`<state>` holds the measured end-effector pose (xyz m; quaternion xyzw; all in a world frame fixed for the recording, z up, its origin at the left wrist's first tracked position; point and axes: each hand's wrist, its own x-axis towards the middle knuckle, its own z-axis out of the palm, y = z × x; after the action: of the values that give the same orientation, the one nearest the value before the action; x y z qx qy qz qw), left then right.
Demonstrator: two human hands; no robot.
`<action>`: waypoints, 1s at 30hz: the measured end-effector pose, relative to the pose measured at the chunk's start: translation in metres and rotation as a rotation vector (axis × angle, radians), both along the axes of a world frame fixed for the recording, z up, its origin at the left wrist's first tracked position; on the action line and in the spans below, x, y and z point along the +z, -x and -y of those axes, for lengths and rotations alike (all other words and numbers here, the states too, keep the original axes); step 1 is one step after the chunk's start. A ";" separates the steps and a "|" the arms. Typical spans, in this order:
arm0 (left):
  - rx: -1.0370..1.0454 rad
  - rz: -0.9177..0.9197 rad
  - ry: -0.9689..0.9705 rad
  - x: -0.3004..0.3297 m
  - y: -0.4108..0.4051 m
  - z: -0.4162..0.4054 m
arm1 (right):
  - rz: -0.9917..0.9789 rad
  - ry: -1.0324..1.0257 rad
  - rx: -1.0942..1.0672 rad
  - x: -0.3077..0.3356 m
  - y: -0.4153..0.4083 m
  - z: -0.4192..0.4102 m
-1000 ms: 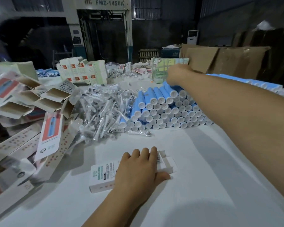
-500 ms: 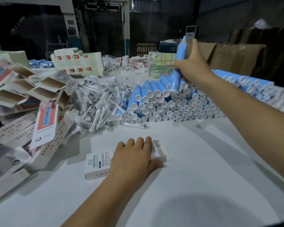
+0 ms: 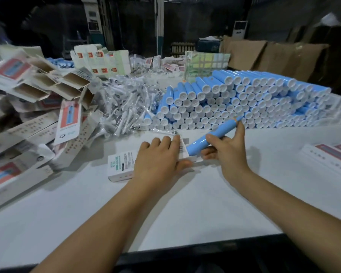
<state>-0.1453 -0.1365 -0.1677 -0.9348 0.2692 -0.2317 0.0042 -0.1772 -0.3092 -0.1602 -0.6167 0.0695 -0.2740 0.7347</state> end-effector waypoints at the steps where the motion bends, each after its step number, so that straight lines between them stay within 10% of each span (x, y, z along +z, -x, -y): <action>1: 0.003 -0.004 -0.001 0.000 0.000 -0.001 | 0.010 -0.014 0.013 -0.001 0.001 -0.003; 9: 0.011 0.012 0.007 0.001 0.002 0.000 | -0.136 -0.229 -0.175 0.002 0.004 0.006; 30: -0.029 -0.013 0.003 -0.001 0.004 -0.005 | -0.453 1.071 -0.015 -0.004 -0.119 -0.017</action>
<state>-0.1492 -0.1315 -0.1692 -0.9323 0.2824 -0.2259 -0.0022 -0.0586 -0.2923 -0.1639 -0.9451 0.0812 -0.1374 0.2852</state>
